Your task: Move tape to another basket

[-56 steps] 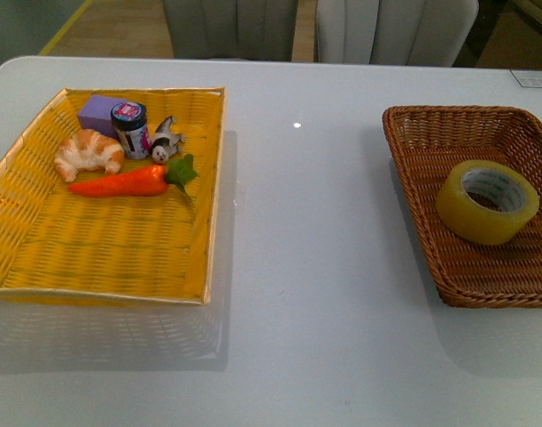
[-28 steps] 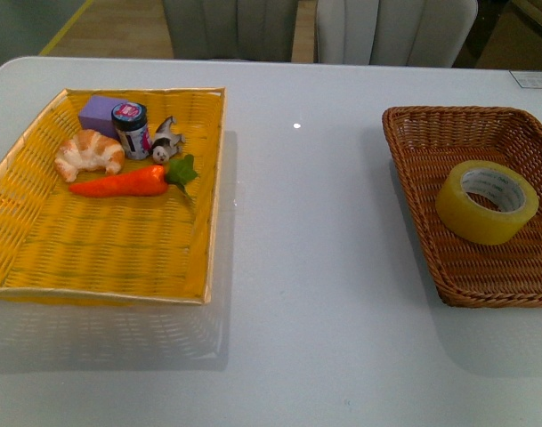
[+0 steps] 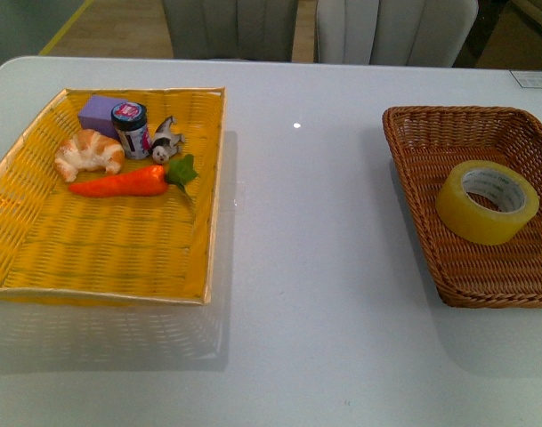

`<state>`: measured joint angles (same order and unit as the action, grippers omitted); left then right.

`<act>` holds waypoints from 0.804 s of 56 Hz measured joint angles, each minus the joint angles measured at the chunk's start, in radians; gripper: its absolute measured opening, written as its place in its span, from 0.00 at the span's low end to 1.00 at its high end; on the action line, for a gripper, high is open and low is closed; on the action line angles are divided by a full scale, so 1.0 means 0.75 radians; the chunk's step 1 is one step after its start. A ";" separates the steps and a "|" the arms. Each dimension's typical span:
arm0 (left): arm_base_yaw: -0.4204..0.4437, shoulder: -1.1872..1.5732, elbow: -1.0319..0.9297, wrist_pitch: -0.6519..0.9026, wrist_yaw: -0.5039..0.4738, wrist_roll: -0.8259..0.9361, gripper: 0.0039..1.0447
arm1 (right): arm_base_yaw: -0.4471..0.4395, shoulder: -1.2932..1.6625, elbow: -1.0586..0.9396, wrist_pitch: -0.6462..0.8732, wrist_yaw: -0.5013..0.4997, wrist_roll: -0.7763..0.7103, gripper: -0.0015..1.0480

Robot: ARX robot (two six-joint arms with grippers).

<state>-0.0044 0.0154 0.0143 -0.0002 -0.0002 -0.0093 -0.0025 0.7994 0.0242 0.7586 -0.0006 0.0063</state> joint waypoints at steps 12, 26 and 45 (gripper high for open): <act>0.000 0.000 0.000 -0.001 0.000 0.000 0.01 | 0.001 -0.240 -0.002 -0.208 0.001 0.000 0.02; 0.000 0.000 0.000 -0.001 0.000 0.000 0.01 | 0.001 -0.461 -0.002 -0.414 0.001 0.000 0.02; 0.000 0.000 0.000 -0.001 0.000 0.000 0.01 | 0.001 -0.668 -0.002 -0.612 0.001 0.000 0.02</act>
<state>-0.0044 0.0154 0.0143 -0.0006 -0.0002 -0.0093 -0.0021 0.2981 0.0227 0.2996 0.0002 0.0063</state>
